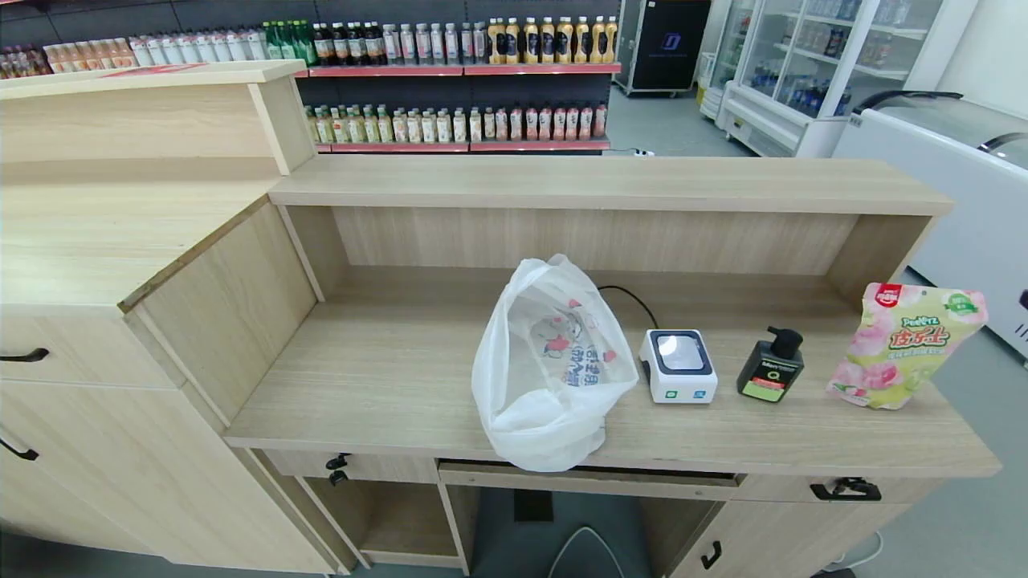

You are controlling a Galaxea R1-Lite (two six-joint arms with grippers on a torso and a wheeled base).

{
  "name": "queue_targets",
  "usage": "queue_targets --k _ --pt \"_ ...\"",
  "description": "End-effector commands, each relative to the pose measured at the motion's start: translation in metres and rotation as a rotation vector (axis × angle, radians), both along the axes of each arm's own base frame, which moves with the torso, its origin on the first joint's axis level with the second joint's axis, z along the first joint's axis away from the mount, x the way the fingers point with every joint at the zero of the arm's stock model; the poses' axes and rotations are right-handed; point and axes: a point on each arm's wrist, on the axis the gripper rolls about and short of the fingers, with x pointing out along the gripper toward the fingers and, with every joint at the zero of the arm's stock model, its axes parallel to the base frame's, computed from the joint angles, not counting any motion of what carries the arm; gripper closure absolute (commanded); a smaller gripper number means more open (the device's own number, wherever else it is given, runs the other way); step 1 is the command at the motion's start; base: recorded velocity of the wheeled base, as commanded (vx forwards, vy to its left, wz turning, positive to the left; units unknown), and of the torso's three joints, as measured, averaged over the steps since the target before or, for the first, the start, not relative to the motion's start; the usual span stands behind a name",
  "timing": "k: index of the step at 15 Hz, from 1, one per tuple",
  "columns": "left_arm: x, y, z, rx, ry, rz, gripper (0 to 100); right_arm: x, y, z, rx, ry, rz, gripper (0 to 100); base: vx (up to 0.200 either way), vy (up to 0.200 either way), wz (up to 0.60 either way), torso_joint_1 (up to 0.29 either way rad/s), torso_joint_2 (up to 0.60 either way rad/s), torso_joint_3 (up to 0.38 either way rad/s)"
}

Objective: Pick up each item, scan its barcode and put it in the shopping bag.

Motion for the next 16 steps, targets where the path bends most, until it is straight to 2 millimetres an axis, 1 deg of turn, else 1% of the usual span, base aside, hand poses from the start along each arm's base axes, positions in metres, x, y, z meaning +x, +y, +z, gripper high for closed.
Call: queue_targets --k 1,5,7,8,9,12,13,14,16 --pt "0.000 0.000 0.000 0.000 0.000 0.001 100 0.061 -0.053 -0.048 -0.059 0.136 0.057 0 0.000 0.000 0.00 0.000 0.00 0.000" --pt "0.000 0.000 0.000 0.000 0.000 0.001 100 0.079 -0.062 -0.064 -0.131 0.196 0.159 0 0.000 0.000 0.00 0.000 0.00 0.000" --pt "0.000 0.000 0.000 0.000 0.000 0.001 100 0.087 -0.061 -0.074 -0.115 0.236 0.180 0 0.000 0.000 0.00 0.000 0.00 0.000" --pt "0.000 0.000 0.000 0.000 0.000 0.001 100 0.096 -0.063 -0.084 -0.135 0.265 0.193 0 0.000 0.000 0.00 0.000 0.00 0.000" --pt "0.000 0.000 0.000 0.000 0.000 0.001 100 0.105 -0.067 -0.089 -0.182 0.280 0.207 0 0.000 0.000 0.00 0.000 0.00 0.000" --pt "0.000 0.000 0.000 0.000 0.000 0.001 100 0.128 -0.075 -0.102 -0.237 0.293 0.259 0 0.000 0.000 0.00 0.000 0.00 0.000" --pt "0.000 0.000 0.000 0.000 0.000 0.001 100 0.130 -0.076 -0.104 -0.243 0.295 0.267 0 0.000 0.000 0.00 0.000 0.00 0.000" --pt "0.000 0.000 0.000 0.000 0.000 0.001 100 0.140 -0.079 -0.113 -0.267 0.300 0.317 0 0.000 0.000 0.00 0.000 0.00 0.000" --pt "0.000 0.000 0.000 0.000 0.000 0.001 100 0.149 -0.076 -0.127 -0.286 0.311 0.389 0 0.000 0.000 0.00 0.000 0.00 0.000"
